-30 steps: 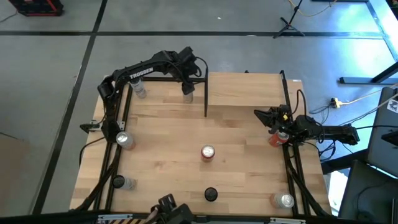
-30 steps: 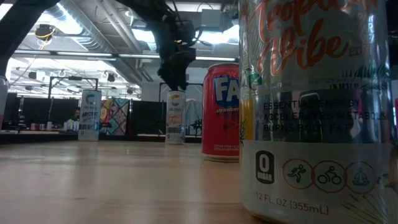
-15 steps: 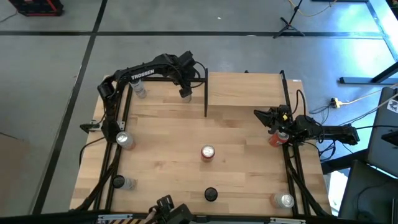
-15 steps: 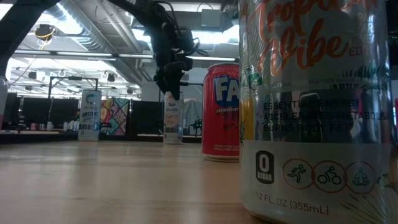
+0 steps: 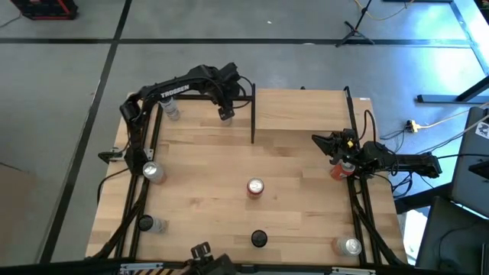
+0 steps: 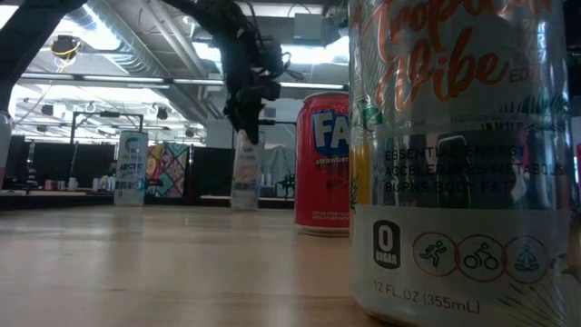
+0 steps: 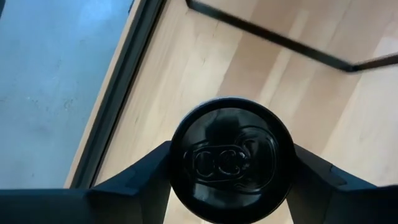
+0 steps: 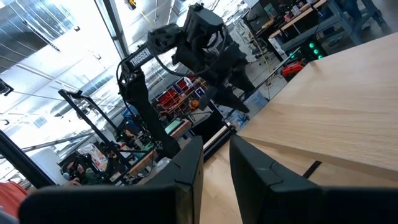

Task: Place canned beverage on shelf
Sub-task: Put the top white yellow soda can on the shelf

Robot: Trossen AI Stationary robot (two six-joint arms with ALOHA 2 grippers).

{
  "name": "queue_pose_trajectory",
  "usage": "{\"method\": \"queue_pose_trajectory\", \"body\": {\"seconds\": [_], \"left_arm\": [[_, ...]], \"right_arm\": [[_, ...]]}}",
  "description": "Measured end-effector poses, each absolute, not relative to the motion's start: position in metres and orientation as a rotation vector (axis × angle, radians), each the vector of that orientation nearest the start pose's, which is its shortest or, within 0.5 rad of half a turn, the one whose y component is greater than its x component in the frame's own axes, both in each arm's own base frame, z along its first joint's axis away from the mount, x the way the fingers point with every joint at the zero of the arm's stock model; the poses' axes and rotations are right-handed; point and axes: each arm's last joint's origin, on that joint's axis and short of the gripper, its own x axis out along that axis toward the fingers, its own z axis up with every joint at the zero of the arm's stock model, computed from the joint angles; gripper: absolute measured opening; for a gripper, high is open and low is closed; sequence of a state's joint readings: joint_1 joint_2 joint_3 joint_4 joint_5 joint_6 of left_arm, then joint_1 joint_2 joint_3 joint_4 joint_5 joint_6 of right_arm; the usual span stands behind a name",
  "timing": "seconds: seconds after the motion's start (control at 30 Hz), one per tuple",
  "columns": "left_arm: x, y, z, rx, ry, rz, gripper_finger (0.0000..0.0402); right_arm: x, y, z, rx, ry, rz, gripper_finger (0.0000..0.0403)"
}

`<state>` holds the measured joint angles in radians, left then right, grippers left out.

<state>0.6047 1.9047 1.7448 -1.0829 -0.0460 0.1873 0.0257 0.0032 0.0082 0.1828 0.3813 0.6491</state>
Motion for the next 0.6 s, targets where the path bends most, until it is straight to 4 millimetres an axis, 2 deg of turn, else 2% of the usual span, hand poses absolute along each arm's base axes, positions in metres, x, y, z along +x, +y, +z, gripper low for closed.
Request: {"method": "queue_pose_trajectory", "body": {"seconds": [0.27,0.43,0.6], "left_arm": [[0.32,0.206,0.353,-0.207,1.168,0.494,0.0225],[0.311,0.189,0.392,-0.204,1.147,0.552,0.0225],[0.306,0.173,0.43,-0.208,1.018,0.572,0.0225]], "right_arm": [[0.094,-0.008,0.183,0.677,-0.288,-0.265,0.0069],[0.094,-0.007,0.183,0.676,-0.283,-0.249,0.0069],[0.094,-0.007,0.183,0.676,-0.28,-0.241,0.0069]]}}
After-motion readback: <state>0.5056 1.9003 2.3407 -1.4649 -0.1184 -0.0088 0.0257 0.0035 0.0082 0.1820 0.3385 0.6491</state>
